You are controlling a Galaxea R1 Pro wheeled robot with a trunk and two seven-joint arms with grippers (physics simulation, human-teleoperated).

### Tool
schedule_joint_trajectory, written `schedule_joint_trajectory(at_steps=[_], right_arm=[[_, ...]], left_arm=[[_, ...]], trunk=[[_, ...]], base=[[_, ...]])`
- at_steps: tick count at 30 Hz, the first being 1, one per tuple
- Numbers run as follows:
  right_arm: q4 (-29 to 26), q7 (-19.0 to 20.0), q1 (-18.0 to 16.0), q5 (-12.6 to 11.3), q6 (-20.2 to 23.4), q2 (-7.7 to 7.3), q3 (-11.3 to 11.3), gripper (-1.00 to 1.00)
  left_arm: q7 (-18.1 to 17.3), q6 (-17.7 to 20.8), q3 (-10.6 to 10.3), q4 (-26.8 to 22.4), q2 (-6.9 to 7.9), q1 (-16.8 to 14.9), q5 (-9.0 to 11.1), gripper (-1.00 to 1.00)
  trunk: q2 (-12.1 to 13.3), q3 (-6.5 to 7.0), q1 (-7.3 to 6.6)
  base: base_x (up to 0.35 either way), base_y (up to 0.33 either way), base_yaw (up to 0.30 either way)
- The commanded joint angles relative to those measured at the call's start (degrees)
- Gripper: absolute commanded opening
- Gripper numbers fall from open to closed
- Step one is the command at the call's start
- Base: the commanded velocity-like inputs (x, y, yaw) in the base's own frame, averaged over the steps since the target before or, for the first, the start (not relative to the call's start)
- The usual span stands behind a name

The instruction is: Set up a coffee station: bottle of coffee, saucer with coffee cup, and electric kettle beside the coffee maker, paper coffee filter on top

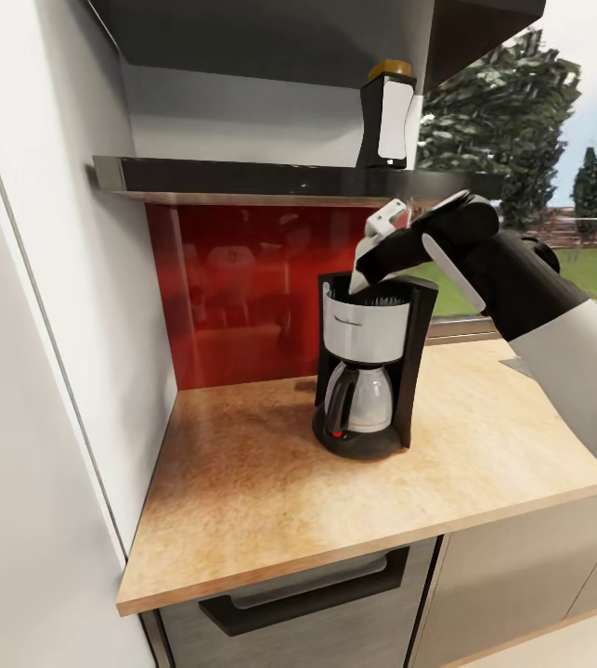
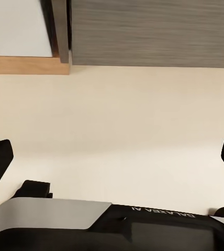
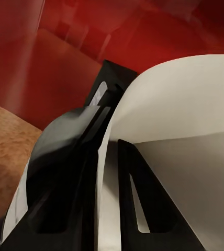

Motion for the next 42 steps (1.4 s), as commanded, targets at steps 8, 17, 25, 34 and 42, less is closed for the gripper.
schedule_joint_trajectory(at_steps=[8, 17, 25, 34, 42], right_arm=[[1.46, -0.06, -0.08, -0.08, 0.18, 1.22, 0.23, -1.00], [1.51, -0.06, -0.08, -0.08, 0.18, 1.28, 0.26, -1.00], [1.51, -0.06, -0.10, -0.08, 0.18, 1.28, 0.26, -1.00], [1.52, -0.06, -0.13, -0.08, 0.18, 1.27, 0.26, -1.00], [1.52, -0.06, -0.13, -0.08, 0.18, 1.23, 0.26, -1.00]], left_arm=[[-0.37, -0.01, 0.10, -0.08, -0.03, 0.02, 0.55, 1.00], [-0.37, -0.01, 0.06, -0.08, -0.03, 0.02, 0.55, 1.00], [-0.38, -0.01, -0.03, -0.08, -0.03, 0.02, 0.55, 1.00], [-0.38, -0.01, -0.03, -0.08, -0.03, 0.02, 0.55, 1.00], [-0.38, -0.01, -0.03, -0.08, -0.03, 0.02, 0.55, 1.00]], trunk=[[-0.04, -0.06, 0.00], [-0.04, -0.06, 0.00], [-0.84, -0.42, 0.44], [-1.24, -0.60, 0.66], [-1.24, -0.60, 0.66]], base=[[0.000, 0.000, 0.000], [0.000, 0.000, 0.000], [0.000, 0.000, 0.000], [0.000, 0.000, 0.000], [0.000, 0.000, 0.000]])
